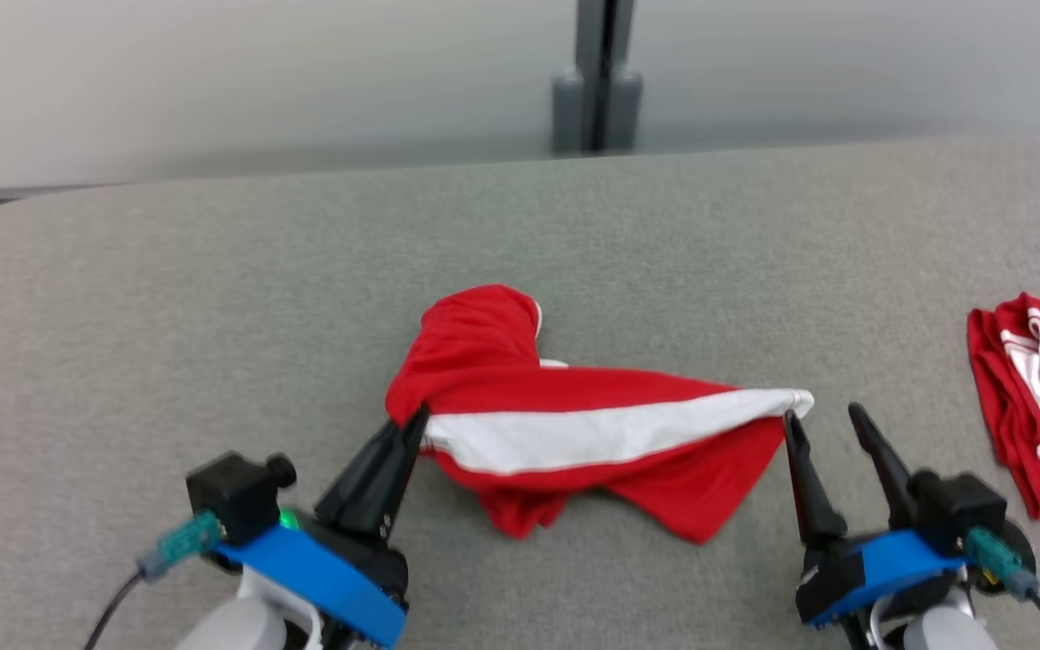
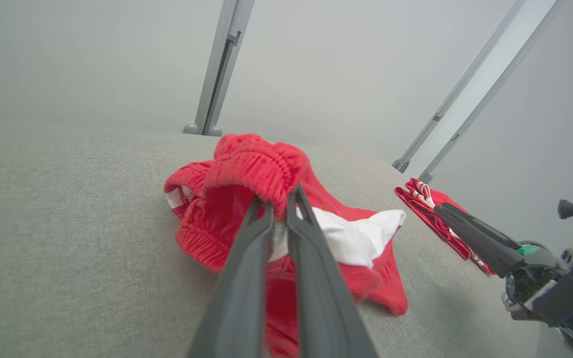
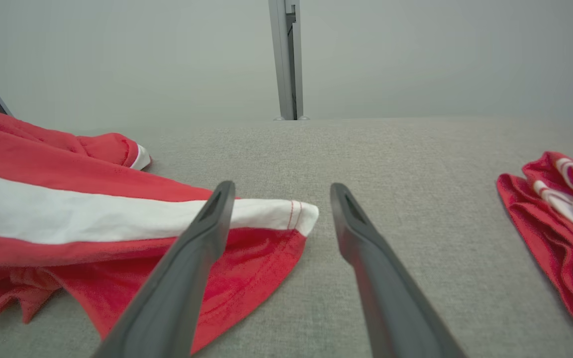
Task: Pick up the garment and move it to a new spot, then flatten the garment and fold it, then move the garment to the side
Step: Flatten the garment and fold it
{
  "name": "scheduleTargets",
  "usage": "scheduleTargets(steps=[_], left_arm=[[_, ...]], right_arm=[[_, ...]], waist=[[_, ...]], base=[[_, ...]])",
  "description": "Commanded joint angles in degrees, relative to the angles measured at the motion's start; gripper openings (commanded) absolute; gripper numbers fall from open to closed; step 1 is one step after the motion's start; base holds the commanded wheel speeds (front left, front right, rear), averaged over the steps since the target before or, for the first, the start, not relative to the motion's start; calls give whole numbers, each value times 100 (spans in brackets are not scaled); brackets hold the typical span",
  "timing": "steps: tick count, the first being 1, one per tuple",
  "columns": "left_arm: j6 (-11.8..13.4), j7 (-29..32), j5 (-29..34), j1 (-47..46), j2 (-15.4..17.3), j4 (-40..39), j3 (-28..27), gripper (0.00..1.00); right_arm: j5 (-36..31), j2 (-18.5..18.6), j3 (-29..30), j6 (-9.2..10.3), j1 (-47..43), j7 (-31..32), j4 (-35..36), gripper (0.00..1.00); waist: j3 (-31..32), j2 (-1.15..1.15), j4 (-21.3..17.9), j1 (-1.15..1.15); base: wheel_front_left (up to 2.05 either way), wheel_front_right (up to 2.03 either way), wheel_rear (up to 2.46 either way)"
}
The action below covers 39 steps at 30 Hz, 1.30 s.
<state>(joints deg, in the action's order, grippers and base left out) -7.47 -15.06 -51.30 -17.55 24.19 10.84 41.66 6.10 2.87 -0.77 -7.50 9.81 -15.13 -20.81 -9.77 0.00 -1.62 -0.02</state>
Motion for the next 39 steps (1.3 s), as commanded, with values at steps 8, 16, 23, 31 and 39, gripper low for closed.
scheduleTargets(steps=[8, 16, 23, 31, 39], left_arm=[[-2, -14, -8, 764, -66, 340, -39, 0], [-2, -14, -131, 745, -153, 1452, -74, 0], [-2, -14, 97, 300, -335, 2242, -150, 0], [7, -14, 294, -181, -475, 3178, -334, 0], [202, -14, 1143, 316, -639, 2650, -1545, 100]], right_arm=[[329, 9, -126, 1, -534, 2, -299, 100], [493, 9, -299, 1, -684, 1, -310, 100], [527, 8, -411, 1, -511, 1, -266, 100], [557, 8, -523, 1, -356, 2, -151, 100], [560, 8, -446, 1, -428, 1, 125, 100]], waist=[[797, 0, 260, 2], [881, 0, 122, 2], [719, 0, -65, 2], [441, 0, -306, 2], [638, 0, -269, 2]], base=[[0, 0, 0], [0, 0, 0], [0, 0, 0], [0, 0, 0], [0, 0, 0]])
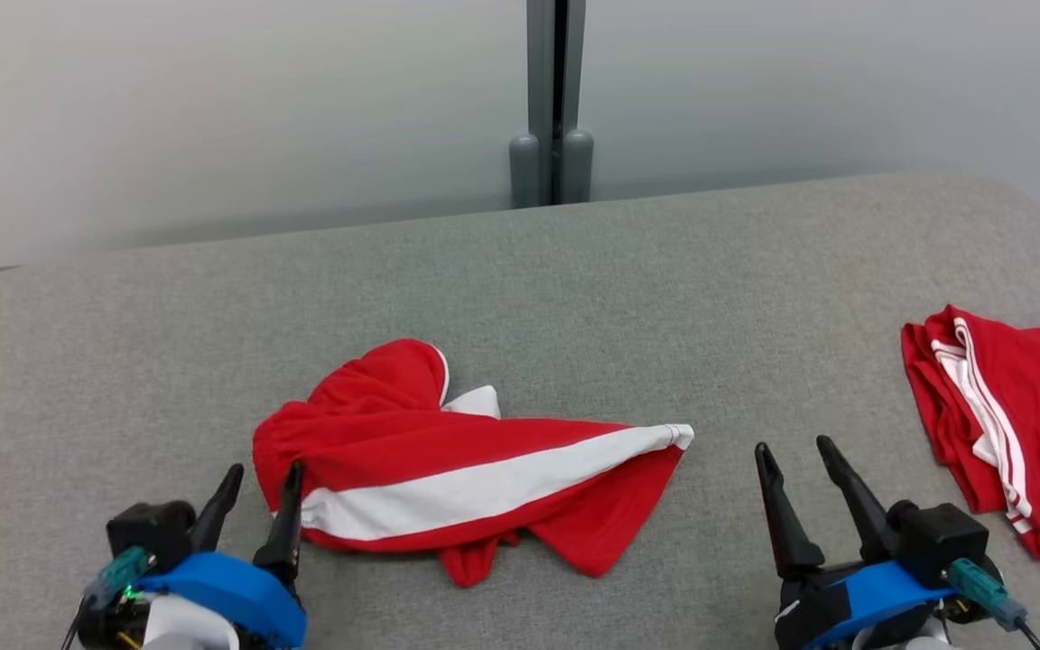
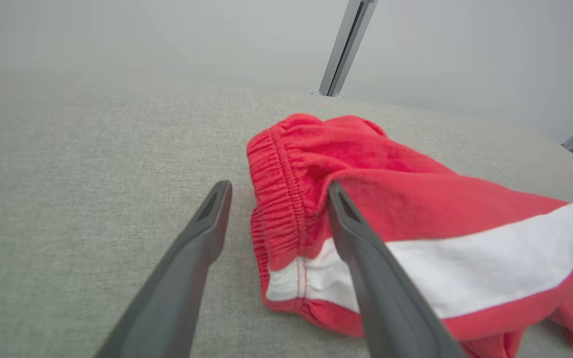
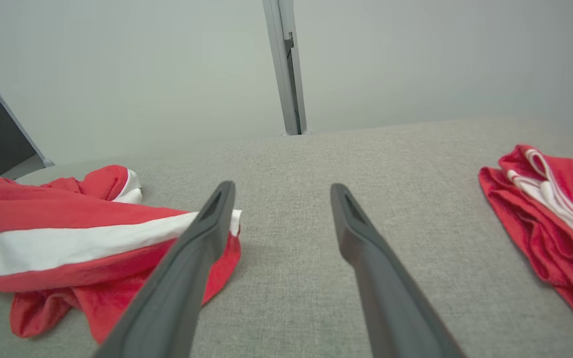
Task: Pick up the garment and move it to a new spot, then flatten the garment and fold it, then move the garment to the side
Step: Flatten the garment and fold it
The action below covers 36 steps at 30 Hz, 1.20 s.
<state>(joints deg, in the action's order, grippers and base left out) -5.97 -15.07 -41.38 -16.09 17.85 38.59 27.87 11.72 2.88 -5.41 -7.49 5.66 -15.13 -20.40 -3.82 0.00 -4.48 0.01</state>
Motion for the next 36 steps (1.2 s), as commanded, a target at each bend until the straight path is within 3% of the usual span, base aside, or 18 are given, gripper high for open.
scheduleTargets(steps=[1, 7, 17, 26, 36], left_arm=[[79, -12, 297, 288, -39, -265, -341, 100], [198, -12, 1311, 1111, -315, -1092, -1162, 100], [-31, -12, 2130, 1777, -945, -1346, -1865, 100], [-146, -12, 2397, 1572, -1076, -1311, -2060, 100], [-152, -12, 2166, 1437, -941, -1300, -1747, 100]], right_arm=[[-2, 6, 34, 0, -47, 1, 141, 100], [-48, 8, 80, 0, -277, 2, 331, 100], [36, 8, -54, 0, -381, 1, 62, 100], [72, 8, -139, 0, -202, 1, -101, 100], [904, 6, -295, 0, 614, 2, -1005, 100]], waist=[[81, 0, 40, -1], [286, 0, 155, -1], [365, 0, 223, -1], [236, 0, 306, -1], [-232, 0, 674, -1]], base=[[0, 0, 0], [0, 0, 0], [0, 0, 0], [0, 0, 0], [0, 0, 0]])
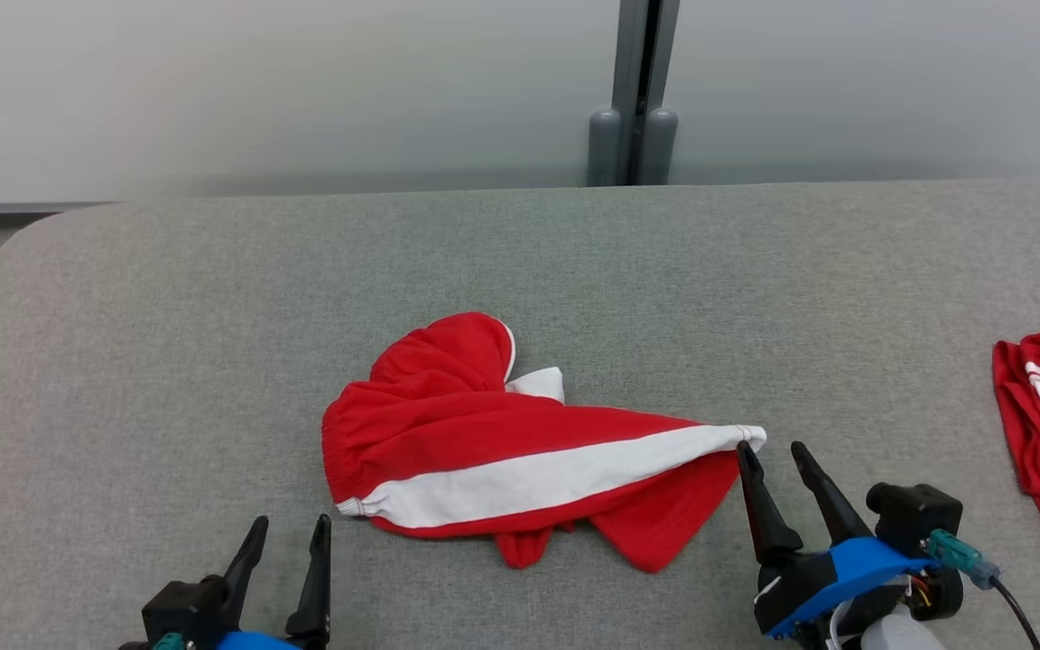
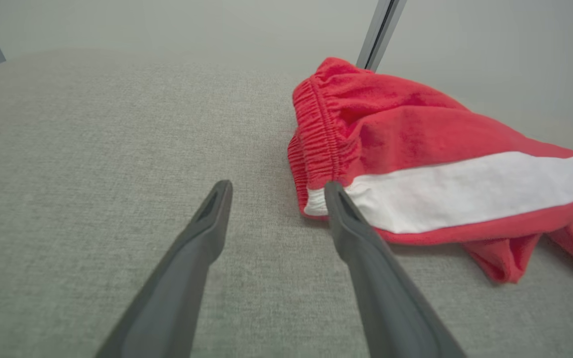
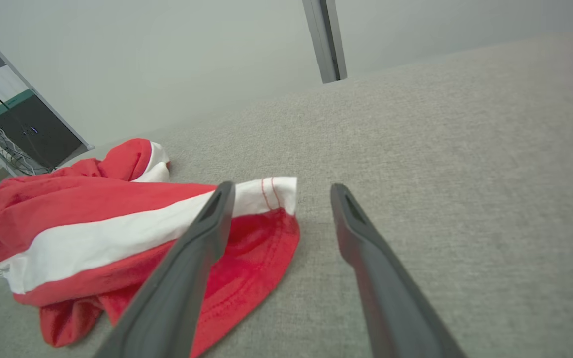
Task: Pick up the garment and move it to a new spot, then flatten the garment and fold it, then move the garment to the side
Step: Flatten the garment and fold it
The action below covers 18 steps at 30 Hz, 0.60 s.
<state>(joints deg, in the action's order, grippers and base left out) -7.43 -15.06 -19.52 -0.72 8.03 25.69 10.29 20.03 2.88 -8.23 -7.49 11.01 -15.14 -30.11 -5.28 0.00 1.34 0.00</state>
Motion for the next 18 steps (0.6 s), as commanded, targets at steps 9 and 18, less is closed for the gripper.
scheduleTargets(steps=[9, 18], left_arm=[[-7, -13, -218, -170, 213, -39, 176, 100], [-7, -13, -262, -247, 247, -49, 265, 100]], right_arm=[[823, 13, -150, 0, 455, 2, -473, 100], [908, 11, -231, 0, 515, 2, -364, 99]], waist=[[-247, 0, 275, 0], [-299, 0, 277, 0]], base=[[0, 0, 0], [0, 0, 0]])
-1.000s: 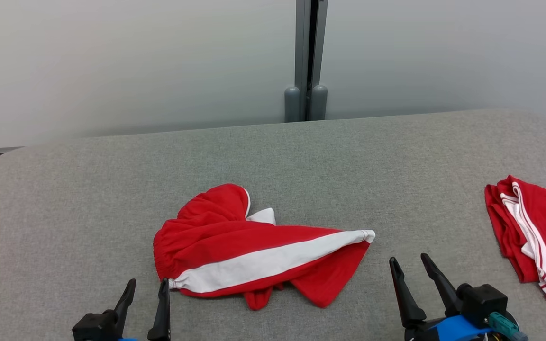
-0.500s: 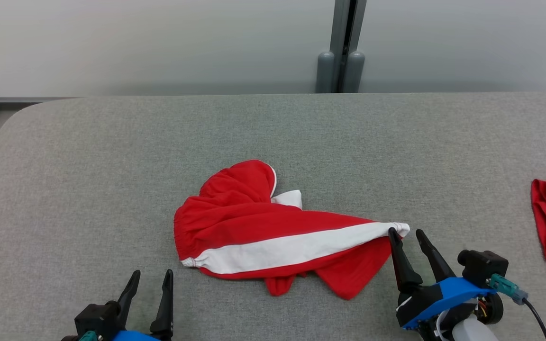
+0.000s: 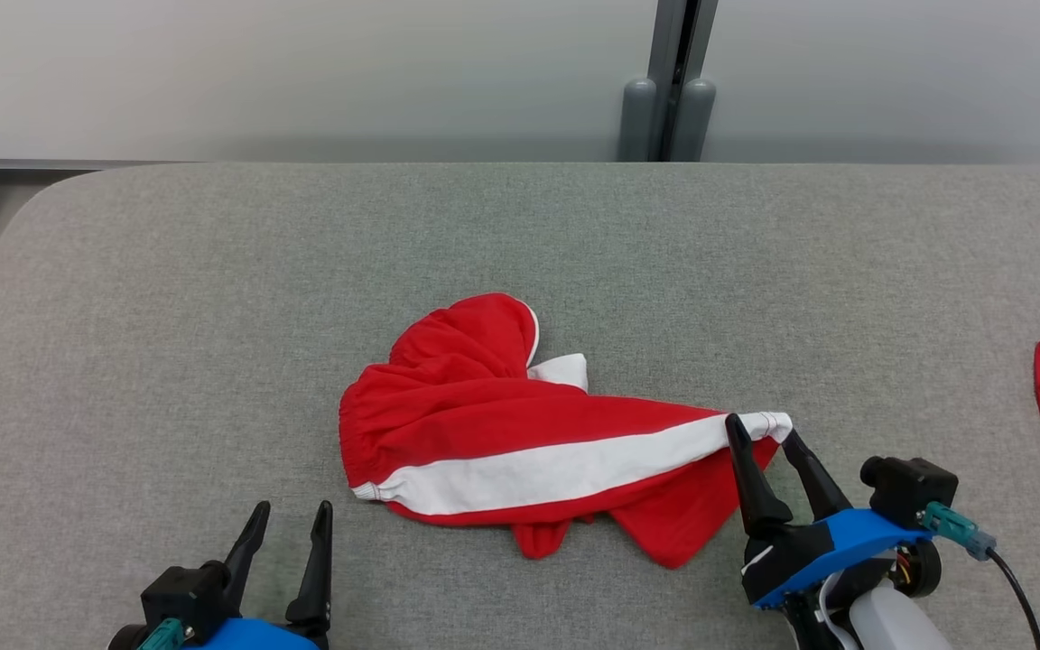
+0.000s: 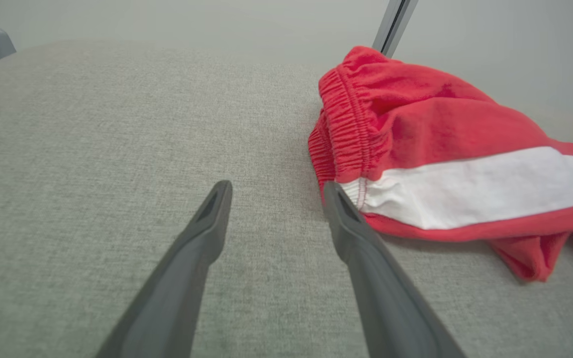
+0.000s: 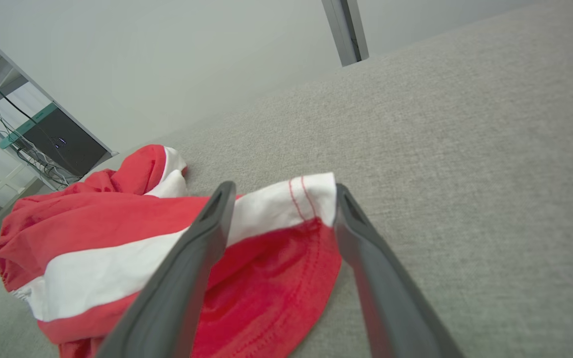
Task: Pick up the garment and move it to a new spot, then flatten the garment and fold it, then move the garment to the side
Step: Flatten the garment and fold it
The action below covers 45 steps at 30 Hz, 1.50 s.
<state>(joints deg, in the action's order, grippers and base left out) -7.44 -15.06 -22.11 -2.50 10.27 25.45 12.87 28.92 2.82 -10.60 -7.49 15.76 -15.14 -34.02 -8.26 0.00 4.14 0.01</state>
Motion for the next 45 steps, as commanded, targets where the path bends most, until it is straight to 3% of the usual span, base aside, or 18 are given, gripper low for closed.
scheduleTargets(steps=[1, 3, 6, 7, 16, 24, 36, 37, 38, 41, 45], left_arm=[[-6, -13, -10, -68, 29, -30, 9, 100], [-6, -13, -18, -49, 40, -40, 18, 100], [-6, -13, -32, -21, 45, -46, 41, 100], [-7, -13, -37, -17, 50, -47, 46, 100], [-7, -13, -322, -110, 161, -23, 356, 100], [-6, -13, -1097, -409, 656, -95, 1478, 100], [-6, -13, -2001, -864, 1162, -283, 2493, 100], [-6, -13, -2048, -877, 1181, -306, 2531, 86], [-6, -13, -2070, -882, 1193, -325, 2564, 59], [-6, -13, -2134, -894, 1218, -373, 2641, 3], [-6, -13, -2177, -914, 1253, -387, 2777, 0]], right_arm=[[19, 18, -6, 0, 16, 3, 50, 93], [19, 18, -36, 0, -26, 3, 74, 65], [18, 18, -29, 0, -61, 2, 107, 7], [-11, 18, 0, 0, -71, 2, 132, 0], [-379, 19, 453, 0, -225, 3, 332, 0], [-529, 17, 587, 0, -76, 2, 413, 0], [-586, 17, 583, 0, -19, 2, 498, 0], [-588, 17, 584, 0, -20, 2, 505, 0], [-590, 17, 583, 0, -24, 2, 512, 0], [-598, 17, 589, 0, -25, 2, 533, 0], [-602, 17, 605, 0, -16, 2, 538, 0]], waist=[[-1, 0, -8, -1], [3, 0, -18, -1], [2, 0, -30, -1], [0, 0, -33, -1], [-53, 0, -82, -1], [-237, 0, -171, -1], [-439, 0, -329, -1], [-448, 0, -339, -1], [-454, 0, -347, -1], [-471, 0, -359, -1], [-478, 0, -351, -1]], base=[[0, 0, 0], [0, 0, 0], [0, 0, 0], [0, 0, 0], [0, 0, 0], [0, 0, 0], [0, 0, 0], [0, 0, 0], [0, 0, 0], [0, 0, 0], [0, 0, 0]])
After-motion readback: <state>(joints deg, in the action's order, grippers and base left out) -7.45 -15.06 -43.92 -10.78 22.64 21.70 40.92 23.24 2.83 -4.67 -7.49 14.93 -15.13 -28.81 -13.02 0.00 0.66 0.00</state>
